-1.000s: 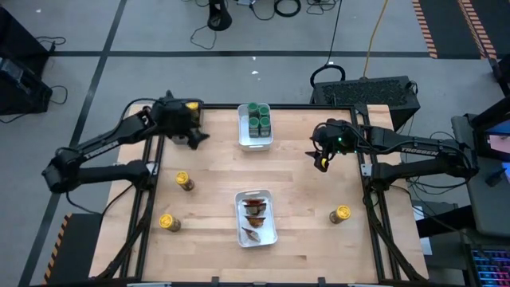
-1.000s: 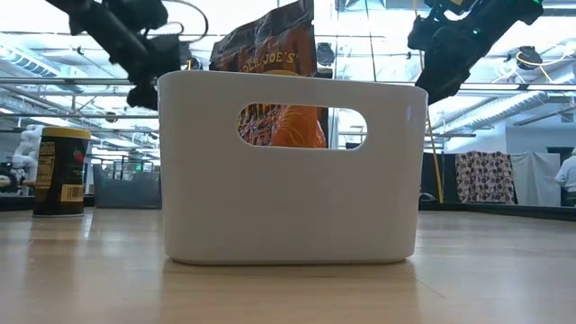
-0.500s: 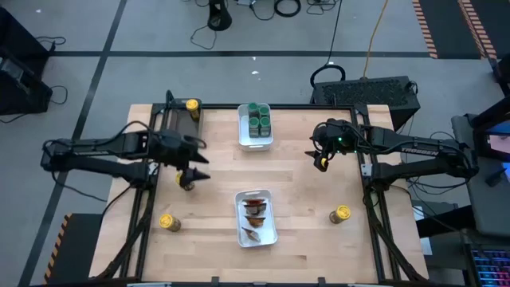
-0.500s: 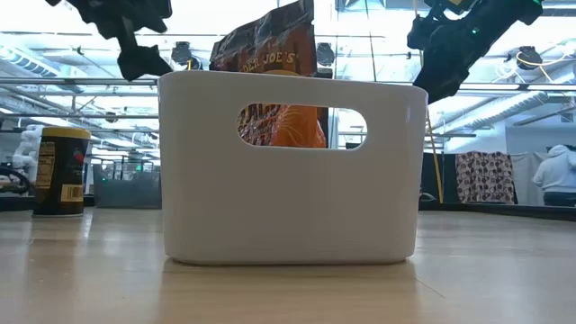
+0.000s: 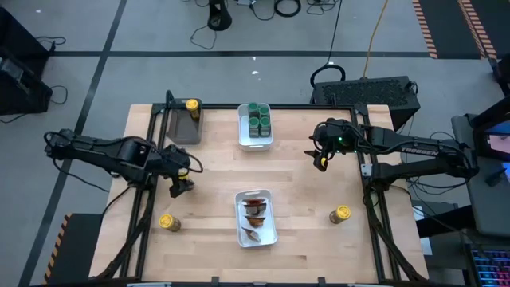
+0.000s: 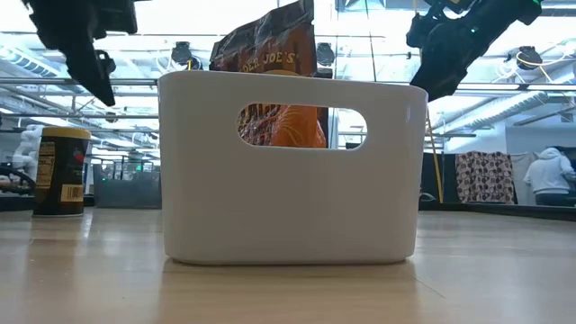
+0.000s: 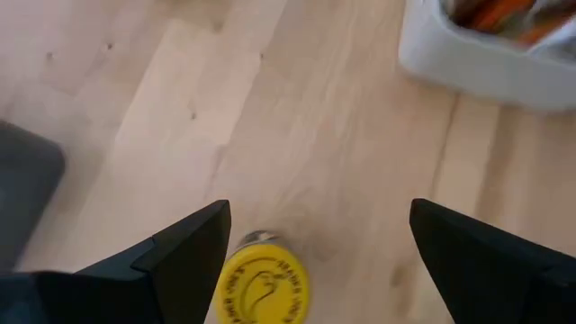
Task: Sort spices by type
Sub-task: Put the top left yellow spice bottle into the transparent black bin
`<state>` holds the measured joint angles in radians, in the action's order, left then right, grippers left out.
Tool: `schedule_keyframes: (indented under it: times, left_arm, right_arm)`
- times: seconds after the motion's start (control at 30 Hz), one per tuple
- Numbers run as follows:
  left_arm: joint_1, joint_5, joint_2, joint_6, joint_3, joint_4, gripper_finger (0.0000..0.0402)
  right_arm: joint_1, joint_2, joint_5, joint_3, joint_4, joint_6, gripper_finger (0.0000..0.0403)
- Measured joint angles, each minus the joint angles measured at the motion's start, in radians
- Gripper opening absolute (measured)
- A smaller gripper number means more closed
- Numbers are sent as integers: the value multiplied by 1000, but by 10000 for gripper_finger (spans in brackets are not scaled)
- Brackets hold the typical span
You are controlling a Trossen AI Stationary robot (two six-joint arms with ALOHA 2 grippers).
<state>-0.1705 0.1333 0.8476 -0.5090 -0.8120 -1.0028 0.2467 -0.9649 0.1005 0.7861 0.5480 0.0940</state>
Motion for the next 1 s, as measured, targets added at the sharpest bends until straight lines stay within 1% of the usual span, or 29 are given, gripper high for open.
schedule_keyframes:
  times: [0.23,0.3,0.6,0.73,1.0]
  left_arm:
    - [-11,5,2,195,51,-42,345]
    - [-11,6,2,229,56,-41,345]
    - [-11,10,2,230,107,-56,345]
    - [-11,17,11,229,111,-56,345]
    - [-11,21,82,228,112,-62,345]
  right_arm:
    - [0,0,0,0,1,-6,267]
    - [0,0,0,0,1,-11,267]
    - [0,0,0,0,1,-27,267]
    - [0,0,0,0,1,-27,267]
    - [0,0,0,0,1,-27,267]
